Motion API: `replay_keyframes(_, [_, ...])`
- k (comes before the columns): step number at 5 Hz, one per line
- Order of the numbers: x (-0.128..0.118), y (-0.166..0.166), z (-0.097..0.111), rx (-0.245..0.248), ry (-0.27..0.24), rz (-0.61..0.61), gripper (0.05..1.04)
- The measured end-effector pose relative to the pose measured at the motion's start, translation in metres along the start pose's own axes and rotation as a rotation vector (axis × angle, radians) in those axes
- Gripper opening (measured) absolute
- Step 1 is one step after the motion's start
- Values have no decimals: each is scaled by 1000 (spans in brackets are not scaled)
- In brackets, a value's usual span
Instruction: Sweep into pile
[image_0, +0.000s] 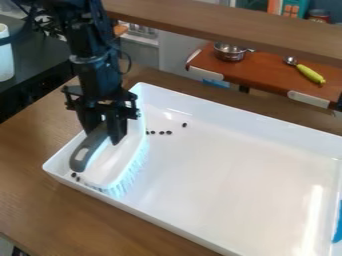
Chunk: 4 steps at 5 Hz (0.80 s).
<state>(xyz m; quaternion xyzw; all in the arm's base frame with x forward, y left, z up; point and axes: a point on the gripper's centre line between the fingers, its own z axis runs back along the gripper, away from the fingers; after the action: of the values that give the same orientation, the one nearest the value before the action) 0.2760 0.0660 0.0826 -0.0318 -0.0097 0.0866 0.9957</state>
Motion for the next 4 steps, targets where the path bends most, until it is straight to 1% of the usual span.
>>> replay_keyframes(1, [-1,1,4,-17,17,-14,483])
replay_keyframes(2, [8,-16,26,-115,31,51,483])
replay_keyframes(3, [34,-46,53,-178,-12,128,483])
replay_keyframes(4, [64,-70,59,-210,11,219,484])
